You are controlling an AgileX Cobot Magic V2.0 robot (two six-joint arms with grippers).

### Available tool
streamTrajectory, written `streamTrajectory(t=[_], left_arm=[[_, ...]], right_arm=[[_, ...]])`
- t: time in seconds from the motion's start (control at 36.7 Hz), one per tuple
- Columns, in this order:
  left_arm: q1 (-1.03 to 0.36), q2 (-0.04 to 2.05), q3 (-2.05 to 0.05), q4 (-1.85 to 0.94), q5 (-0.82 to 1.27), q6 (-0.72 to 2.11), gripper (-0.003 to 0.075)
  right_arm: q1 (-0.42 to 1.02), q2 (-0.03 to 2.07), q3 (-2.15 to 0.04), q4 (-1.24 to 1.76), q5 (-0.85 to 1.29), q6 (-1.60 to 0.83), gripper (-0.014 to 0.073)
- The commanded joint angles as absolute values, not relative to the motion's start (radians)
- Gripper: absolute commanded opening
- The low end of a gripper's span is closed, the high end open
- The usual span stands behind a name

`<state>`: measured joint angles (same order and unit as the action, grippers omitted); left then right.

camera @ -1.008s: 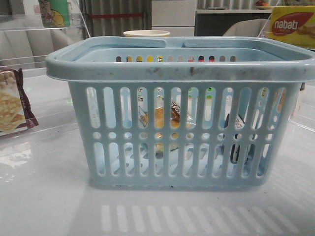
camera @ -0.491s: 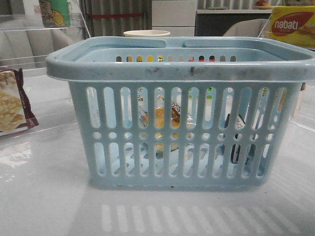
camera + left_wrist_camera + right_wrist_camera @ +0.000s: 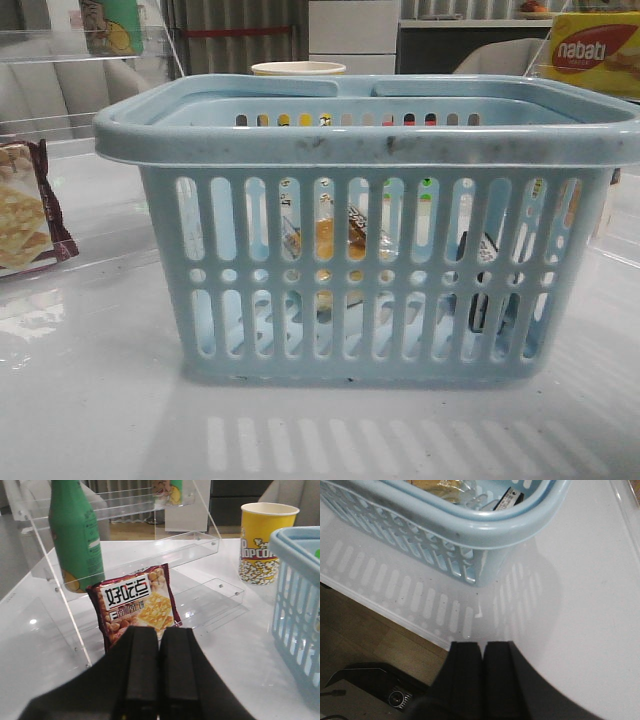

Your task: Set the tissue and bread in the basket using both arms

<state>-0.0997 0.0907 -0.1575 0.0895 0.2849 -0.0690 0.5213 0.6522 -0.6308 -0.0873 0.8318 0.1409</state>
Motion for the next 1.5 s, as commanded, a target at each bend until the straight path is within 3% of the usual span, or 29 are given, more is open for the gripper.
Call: streamTrajectory(t=[0.0, 0.25, 0.84, 1.04, 1.47], left_arm=[[-0.070, 0.053, -0.111, 0.077, 0.116, -0.075, 0.0097], [-0.070, -0.015, 0.009, 0.084, -0.045, -0.075, 0.0098], [-0.073, -0.023, 0.006, 0.113, -0.019, -0.063, 0.0098], [-0.073, -0.023, 0.006, -0.027, -0.044, 0.100, 0.0098], [-0.073, -0.023, 0.006, -0.040, -0.044, 0.100, 0.0098]], right_arm=[[0.515, 0.648, -0.658, -0.108, 0.779, 0.140, 0.0057], [0.515, 0.648, -0.658, -0.108, 0.779, 0.140, 0.0057], [0.515, 0.648, -0.658, -0.108, 0.787, 0.140, 0.0057], [0.515, 0.648, -0.658, -0.108, 0.787, 0.140, 0.0057], [0.515, 0.648, -0.658, -0.108, 0.788, 0.140, 0.0057]])
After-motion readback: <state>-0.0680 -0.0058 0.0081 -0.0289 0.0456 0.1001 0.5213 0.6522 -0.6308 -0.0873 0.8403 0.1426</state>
